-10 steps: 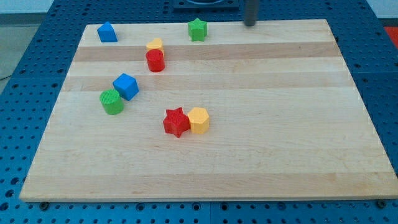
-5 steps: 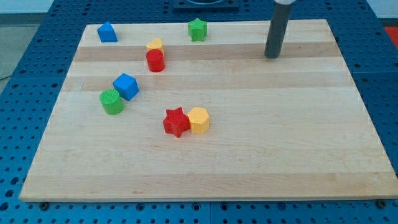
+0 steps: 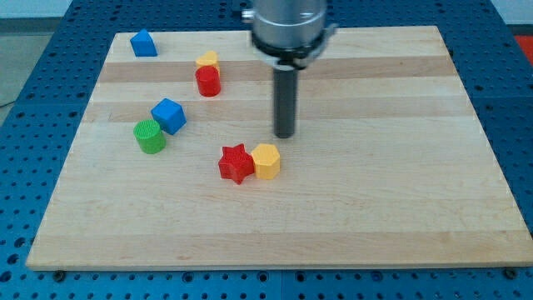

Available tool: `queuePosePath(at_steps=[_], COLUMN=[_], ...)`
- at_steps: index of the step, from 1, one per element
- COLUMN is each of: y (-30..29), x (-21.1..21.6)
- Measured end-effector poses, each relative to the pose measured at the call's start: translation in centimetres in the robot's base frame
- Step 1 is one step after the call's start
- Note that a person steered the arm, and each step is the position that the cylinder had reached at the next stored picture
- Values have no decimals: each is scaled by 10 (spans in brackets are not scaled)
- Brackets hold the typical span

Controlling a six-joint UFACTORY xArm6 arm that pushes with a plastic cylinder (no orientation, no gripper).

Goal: Move your arm to the bottom left

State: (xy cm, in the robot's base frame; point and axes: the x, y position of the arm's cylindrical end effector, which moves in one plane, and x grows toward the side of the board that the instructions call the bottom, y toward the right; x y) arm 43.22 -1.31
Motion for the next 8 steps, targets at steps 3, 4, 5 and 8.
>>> queuePosePath(at_steps=[3,4,5,8], y=[-81,-81,-89,-207], x=[1,1,19,93])
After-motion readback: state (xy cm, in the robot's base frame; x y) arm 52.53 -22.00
